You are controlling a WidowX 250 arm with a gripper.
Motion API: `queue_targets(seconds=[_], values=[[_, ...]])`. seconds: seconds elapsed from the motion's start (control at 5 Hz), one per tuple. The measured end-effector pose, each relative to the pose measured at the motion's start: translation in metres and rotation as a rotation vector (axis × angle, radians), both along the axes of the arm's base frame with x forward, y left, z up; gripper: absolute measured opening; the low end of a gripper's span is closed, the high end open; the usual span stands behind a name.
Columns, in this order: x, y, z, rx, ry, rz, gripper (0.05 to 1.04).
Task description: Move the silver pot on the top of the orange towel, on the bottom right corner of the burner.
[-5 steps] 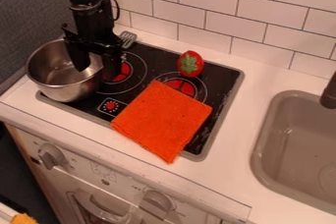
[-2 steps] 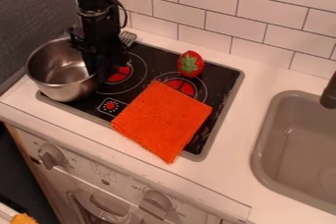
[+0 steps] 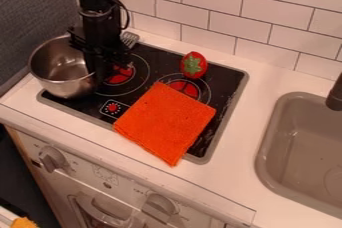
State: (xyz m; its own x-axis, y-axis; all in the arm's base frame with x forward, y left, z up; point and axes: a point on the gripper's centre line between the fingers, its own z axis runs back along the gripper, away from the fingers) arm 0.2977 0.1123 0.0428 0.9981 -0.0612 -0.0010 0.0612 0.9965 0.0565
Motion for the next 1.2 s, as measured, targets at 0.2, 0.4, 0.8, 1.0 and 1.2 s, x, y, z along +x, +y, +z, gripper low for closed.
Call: queue_targets(seconds=[0.2,0.4,0.8,1.0,1.2], values=[[-0.011,-0.028,0.043,-0.032,-0.075,-0.058,0.077],[-0.031,-0.075,0.056,-0.063,-0.088,-0.211,0.072],[-0.043,-0.144,0.027,-0.062,-0.032,-0.471,0.072],[-0.040,-0.151,0.016,-0.067,-0.009,-0.484,0.072],[-0.035,-0.151,0.014,-0.068,-0.007,-0.475,0.097]])
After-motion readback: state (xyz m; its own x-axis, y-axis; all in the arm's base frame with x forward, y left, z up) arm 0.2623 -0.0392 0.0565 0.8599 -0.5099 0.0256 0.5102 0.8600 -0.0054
